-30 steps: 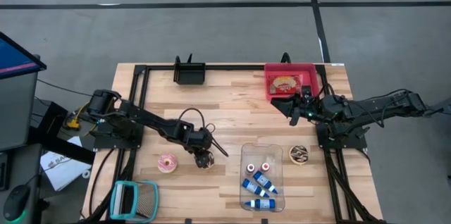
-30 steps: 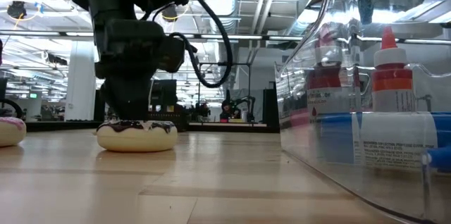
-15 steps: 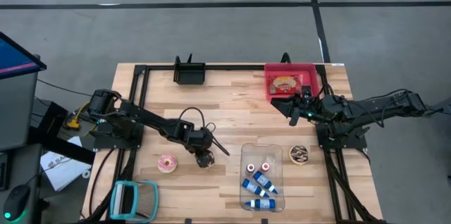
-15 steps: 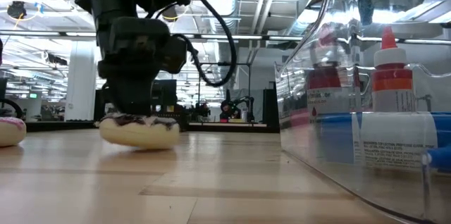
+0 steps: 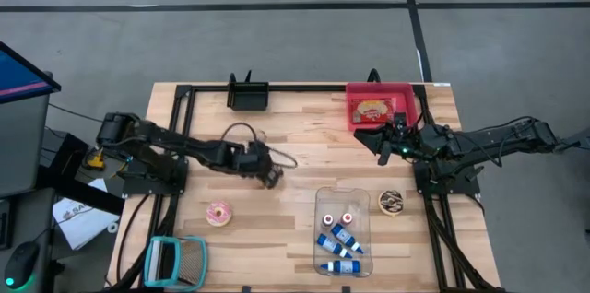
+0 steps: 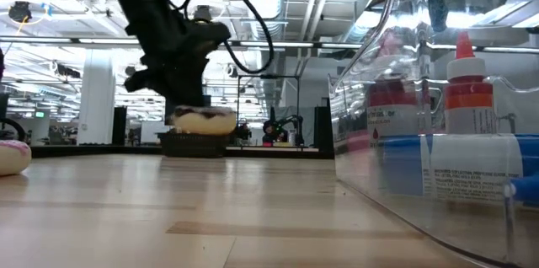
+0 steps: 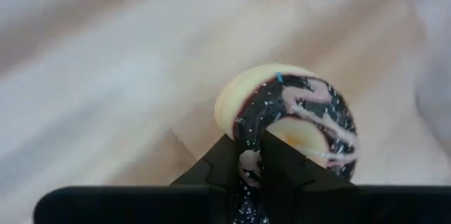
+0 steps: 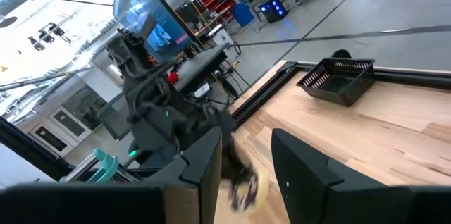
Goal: Pick & Place Food Item
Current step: Put the left black donut into the black bin
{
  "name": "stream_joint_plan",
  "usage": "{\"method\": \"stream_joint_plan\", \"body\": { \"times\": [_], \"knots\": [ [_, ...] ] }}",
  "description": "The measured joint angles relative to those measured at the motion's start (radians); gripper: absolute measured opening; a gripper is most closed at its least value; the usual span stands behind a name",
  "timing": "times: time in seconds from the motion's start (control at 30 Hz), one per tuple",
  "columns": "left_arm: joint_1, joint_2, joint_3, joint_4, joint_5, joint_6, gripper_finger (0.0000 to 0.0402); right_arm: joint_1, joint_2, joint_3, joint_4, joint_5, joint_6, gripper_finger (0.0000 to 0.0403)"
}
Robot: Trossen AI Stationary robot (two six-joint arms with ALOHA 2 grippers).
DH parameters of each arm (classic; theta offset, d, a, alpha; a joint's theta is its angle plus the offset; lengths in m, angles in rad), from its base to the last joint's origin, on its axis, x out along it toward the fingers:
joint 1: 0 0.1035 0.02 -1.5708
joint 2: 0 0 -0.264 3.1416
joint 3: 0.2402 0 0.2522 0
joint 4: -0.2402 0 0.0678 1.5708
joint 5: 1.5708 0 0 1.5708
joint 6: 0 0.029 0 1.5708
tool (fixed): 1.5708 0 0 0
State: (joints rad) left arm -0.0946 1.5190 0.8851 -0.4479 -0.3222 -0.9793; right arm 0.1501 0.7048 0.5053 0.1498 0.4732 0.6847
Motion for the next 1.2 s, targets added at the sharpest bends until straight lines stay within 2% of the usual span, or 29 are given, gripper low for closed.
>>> {"method": "stream_joint_plan", "body": {
  "times": [0.17, 0.27, 0.47, 0.63, 0.87, 1.2],
  "knots": [
    [0.114, -0.104, -0.001, -0.096, -0.140, -0.073, 0.0041, -0.016, 0.000, 0.000, -0.019, 0.000, 0.002, 0.0118],
    [0.212, -0.168, -0.001, -0.129, -0.178, -0.069, 0.0039, -0.031, 0.000, 0.000, -0.029, 0.000, 0.012, 0.0118],
    [0.436, -0.287, 0.000, -0.189, -0.192, 0.073, 0.0030, -0.044, -0.005, 0.000, -0.049, -0.003, 0.022, 0.0118],
    [0.618, -0.335, 0.000, -0.192, -0.152, 0.187, 0.0029, -0.049, -0.018, 0.000, -0.080, -0.005, 0.033, 0.0118],
    [0.748, -0.277, 0.000, -0.085, -0.138, 0.264, 0.0029, -0.063, -0.040, 0.000, -0.104, -0.022, 0.041, 0.0118],
    [0.770, -0.084, 0.000, 0.052, -0.169, 0.248, 0.0029, -0.106, -0.062, 0.000, -0.145, -0.111, 0.077, 0.0118]
  ]
}}
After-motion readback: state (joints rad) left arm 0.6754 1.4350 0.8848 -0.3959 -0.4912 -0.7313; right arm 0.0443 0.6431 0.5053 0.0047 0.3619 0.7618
